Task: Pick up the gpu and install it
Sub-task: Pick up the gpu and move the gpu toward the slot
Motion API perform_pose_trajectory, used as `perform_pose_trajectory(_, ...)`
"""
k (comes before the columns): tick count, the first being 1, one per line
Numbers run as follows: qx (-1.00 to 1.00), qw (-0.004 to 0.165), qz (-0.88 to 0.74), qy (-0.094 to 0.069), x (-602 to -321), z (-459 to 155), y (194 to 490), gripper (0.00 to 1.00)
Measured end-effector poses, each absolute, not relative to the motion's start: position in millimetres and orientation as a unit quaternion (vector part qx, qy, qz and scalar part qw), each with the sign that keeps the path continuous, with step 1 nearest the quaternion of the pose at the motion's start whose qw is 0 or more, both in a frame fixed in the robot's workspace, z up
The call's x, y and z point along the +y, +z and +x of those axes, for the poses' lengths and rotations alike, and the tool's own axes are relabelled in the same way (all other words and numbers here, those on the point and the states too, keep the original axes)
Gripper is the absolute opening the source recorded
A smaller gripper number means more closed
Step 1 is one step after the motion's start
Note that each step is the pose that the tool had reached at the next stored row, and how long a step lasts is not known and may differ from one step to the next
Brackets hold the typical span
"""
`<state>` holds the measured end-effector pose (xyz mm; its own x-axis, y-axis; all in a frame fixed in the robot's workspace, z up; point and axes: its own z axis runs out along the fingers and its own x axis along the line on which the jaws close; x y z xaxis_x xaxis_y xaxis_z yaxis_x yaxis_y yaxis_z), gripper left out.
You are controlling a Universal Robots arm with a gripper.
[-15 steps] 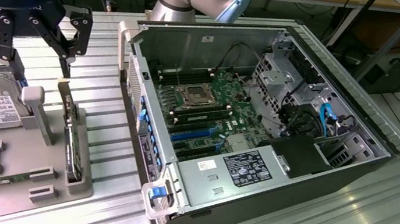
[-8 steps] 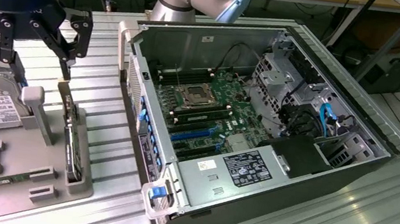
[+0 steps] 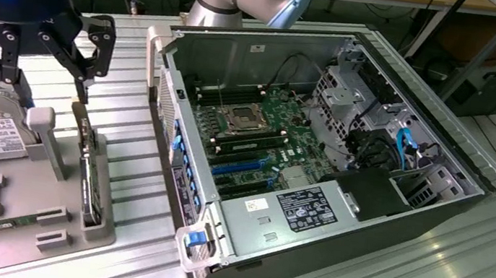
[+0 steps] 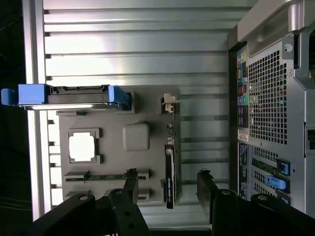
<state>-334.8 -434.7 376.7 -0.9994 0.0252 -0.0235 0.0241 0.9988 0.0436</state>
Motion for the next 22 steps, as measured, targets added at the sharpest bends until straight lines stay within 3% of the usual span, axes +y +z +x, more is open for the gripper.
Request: perform_pose_trajectory(22, 1.000, 0.012, 0.012, 0.022, -435.6, -334.8, 359.2, 0.60)
